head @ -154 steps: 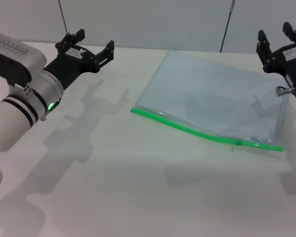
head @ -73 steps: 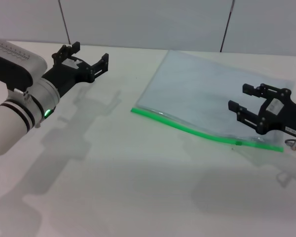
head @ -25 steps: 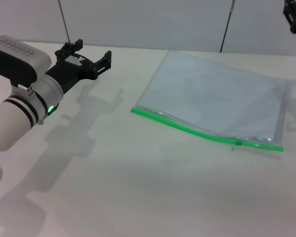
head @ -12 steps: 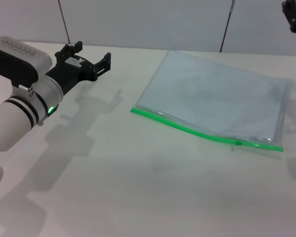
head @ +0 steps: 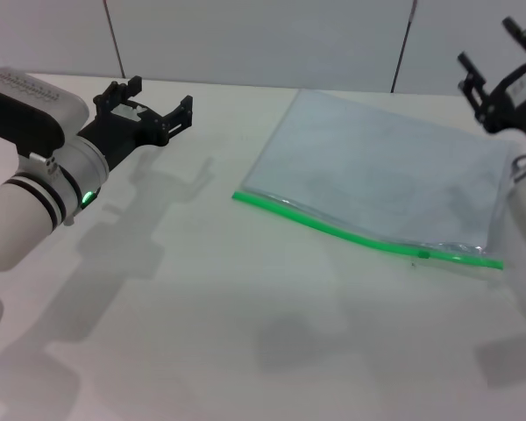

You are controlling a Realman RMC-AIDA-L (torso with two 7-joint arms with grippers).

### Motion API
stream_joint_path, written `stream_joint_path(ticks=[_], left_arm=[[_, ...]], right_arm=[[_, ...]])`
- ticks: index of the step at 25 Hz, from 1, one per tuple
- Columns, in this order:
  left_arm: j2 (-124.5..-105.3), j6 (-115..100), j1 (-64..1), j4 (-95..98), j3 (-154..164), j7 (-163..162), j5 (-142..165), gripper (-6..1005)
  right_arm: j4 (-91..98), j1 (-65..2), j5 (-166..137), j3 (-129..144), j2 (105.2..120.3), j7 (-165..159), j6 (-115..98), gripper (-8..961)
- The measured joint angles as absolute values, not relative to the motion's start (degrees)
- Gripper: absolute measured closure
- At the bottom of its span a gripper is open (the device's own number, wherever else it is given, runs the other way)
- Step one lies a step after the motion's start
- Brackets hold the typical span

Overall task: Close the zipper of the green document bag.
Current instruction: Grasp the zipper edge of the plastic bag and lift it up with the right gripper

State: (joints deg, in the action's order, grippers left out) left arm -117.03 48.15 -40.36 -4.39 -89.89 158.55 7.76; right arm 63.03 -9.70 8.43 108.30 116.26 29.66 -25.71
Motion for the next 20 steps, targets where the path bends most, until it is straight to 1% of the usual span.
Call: stream_joint_path(ticks=[4,10,16,20], left_arm=[[-116.98,48.16,-40.34,-4.36,-89.99,158.55,7.73,121],[-116.9,47.99,-40.2,-4.02,-90.12,158.55,7.73,121],[-116.82,47.2,-39.37,-4.24,-90.31,158.55,7.73,121],[-116.71,47.19,-38.72,-4.31,-90.57,158.67,7.69,121]], right_arm=[[68.11,-5.31,8.43,112.2,116.18,34.62,-22.61,397],[70.51,-0.41,8.42,116.3,116.09,38.92,-21.12,397],[71.03,3.1,8.25,117.1,115.99,43.01,-17.47,397],[69.24,4.15,8.2,117.47,116.0,46.2,-17.45,396]])
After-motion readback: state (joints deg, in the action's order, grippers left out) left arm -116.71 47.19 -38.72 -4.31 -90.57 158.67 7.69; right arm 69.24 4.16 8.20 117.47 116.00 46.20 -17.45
